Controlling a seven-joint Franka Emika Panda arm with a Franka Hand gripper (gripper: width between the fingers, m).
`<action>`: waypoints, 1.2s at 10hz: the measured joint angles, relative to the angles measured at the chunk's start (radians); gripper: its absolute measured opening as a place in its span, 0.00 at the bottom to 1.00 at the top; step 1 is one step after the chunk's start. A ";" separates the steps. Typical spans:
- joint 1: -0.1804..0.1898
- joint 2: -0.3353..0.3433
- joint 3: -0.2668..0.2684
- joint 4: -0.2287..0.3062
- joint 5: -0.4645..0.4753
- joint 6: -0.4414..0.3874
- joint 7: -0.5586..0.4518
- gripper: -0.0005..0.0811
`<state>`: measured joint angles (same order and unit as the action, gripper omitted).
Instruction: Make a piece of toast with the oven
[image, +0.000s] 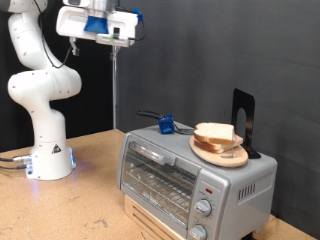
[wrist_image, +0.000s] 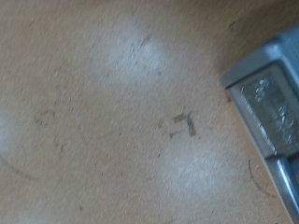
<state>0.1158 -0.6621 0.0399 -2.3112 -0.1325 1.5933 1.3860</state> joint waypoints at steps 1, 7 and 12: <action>-0.002 0.049 0.024 0.031 -0.035 0.007 -0.001 1.00; 0.024 0.061 -0.054 -0.028 0.292 0.335 -0.078 1.00; 0.072 0.088 -0.112 -0.015 0.350 0.328 -0.403 1.00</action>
<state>0.1883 -0.5738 -0.0722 -2.3264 0.2178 1.9216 0.9829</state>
